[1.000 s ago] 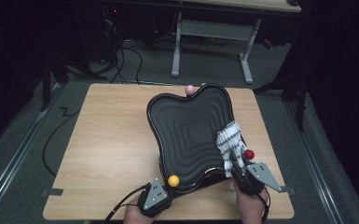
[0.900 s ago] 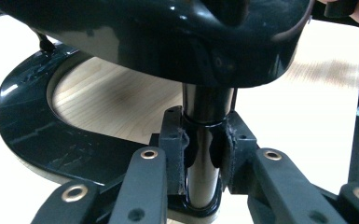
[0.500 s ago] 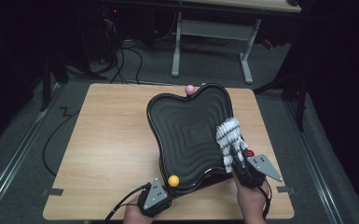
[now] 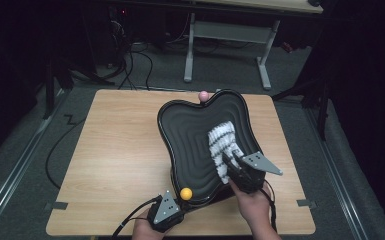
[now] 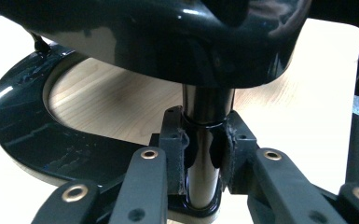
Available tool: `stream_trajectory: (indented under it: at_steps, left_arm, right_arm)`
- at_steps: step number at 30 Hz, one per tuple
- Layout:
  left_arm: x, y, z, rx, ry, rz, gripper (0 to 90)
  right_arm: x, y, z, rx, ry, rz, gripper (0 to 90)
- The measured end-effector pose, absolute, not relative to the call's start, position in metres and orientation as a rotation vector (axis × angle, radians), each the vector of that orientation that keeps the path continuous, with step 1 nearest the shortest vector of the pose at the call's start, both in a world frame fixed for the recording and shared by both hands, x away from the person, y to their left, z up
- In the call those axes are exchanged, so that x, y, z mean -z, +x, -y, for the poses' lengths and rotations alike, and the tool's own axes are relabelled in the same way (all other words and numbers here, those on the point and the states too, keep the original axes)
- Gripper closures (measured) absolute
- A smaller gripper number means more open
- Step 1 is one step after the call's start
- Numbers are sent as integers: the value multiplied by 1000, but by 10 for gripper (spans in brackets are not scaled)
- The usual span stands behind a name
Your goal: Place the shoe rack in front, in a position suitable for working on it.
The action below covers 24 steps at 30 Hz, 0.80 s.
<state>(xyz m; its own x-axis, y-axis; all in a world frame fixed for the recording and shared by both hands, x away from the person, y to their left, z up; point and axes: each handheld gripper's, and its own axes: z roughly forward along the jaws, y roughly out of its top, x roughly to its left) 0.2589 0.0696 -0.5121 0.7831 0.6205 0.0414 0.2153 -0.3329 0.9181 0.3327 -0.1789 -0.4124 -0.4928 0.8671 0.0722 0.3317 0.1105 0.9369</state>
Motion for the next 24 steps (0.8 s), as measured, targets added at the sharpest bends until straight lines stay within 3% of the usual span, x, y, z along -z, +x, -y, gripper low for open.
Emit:
stream_trajectory:
  at_steps: [13, 18, 24]
  left_arm:
    - [512, 259, -70, -477, 1908, -628, 736]
    - [512, 259, -70, -474, 1906, -630, 736]
    - [512, 259, -70, -473, 1905, -634, 737]
  right_arm:
    - [404, 323, 98, -1472, 954, -2118, 700]
    - [401, 330, 108, -1433, 964, -2100, 715]
    - [398, 351, 153, -1395, 1080, -2008, 723]
